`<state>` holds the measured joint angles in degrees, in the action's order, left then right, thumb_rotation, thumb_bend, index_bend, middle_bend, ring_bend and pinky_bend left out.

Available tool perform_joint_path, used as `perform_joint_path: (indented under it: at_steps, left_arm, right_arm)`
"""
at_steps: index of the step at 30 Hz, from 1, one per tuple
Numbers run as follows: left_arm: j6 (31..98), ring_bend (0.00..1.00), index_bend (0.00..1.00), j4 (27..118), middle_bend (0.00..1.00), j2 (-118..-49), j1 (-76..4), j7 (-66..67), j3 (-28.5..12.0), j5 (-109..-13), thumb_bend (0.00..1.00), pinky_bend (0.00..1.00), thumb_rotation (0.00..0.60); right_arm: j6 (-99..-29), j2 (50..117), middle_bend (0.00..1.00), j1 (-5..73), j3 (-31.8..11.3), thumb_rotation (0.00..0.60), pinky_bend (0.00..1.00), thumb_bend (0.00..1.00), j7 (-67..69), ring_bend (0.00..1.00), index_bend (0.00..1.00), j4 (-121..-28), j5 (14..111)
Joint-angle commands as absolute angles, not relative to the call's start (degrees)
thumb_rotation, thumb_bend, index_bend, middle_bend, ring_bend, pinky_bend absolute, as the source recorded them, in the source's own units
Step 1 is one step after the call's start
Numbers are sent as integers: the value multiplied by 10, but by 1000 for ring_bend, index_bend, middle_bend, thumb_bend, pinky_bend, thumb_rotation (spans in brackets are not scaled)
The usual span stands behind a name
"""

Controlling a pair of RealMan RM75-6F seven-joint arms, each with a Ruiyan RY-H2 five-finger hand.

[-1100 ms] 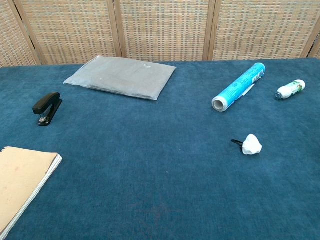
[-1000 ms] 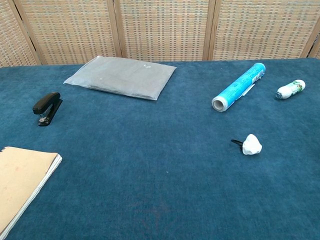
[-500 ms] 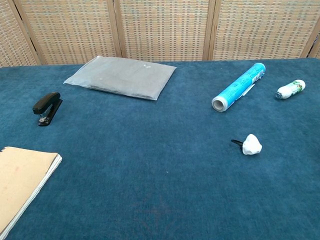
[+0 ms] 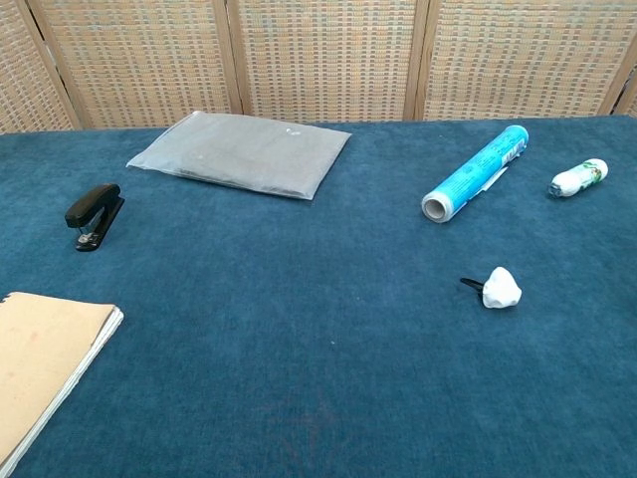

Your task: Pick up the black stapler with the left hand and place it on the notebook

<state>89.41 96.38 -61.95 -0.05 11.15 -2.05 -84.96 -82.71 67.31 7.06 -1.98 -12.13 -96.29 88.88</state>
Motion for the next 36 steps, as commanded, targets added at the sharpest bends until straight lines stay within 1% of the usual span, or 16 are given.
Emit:
perform_joint_path:
  at_steps: [1, 3, 10, 14, 18, 19, 25, 28, 33, 36]
  left_arm:
    - [884, 0, 65, 958, 0, -619, -8, 107, -26, -845, 265, 0, 600]
    - [874, 0, 74, 951, 0, -619, -17, 104, -31, -842, 265, 0, 600]
    - [783, 0, 110, 914, 0, -595, -87, 113, -64, -820, 264, 0, 600]
    - [702, 0, 114, 882, 0, -577, -148, 112, -84, -810, 265, 0, 600]
    - [650, 0, 113, 849, 0, -575, -190, 105, -95, -809, 259, 0, 600]
    - [622, 0, 113, 827, 0, -578, -212, 104, -97, -810, 258, 0, 600]
    - [517, 0, 111, 742, 0, -610, -289, 97, -95, -817, 257, 0, 600]
    - [481, 0, 106, 702, 0, -636, -324, 89, -89, -832, 244, 0, 600]
    - [452, 0, 101, 622, 0, -690, -371, 88, -65, -880, 186, 0, 600]
    - [445, 0, 99, 579, 0, -718, -391, 77, -54, -901, 172, 0, 600]
  right_arm:
    - [-823, 674, 0, 72, -22, 600, 0, 172, -119, 0, 0, -960, 883]
    - [-818, 675, 0, 73, -23, 600, 0, 172, -117, 0, 0, -957, 876]
    - [-798, 679, 0, 80, -33, 600, 0, 172, -114, 0, 0, -945, 848]
    - [-798, 679, 0, 81, -38, 600, 0, 172, -114, 0, 0, -943, 838]
    - [-796, 680, 0, 81, -42, 600, 0, 173, -114, 0, 0, -938, 827]
    - [-792, 681, 0, 82, -44, 600, 0, 173, -115, 0, 0, -935, 820]
    - [-778, 686, 0, 86, -52, 600, 0, 173, -118, 0, 0, -921, 792]
    - [-770, 690, 0, 88, -55, 600, 0, 173, -122, 0, 0, -913, 779]
    - [-760, 696, 0, 91, -59, 600, 0, 172, -129, 0, 0, -900, 758]
    - [-758, 698, 0, 91, -61, 600, 0, 172, -130, 0, 0, -894, 750]
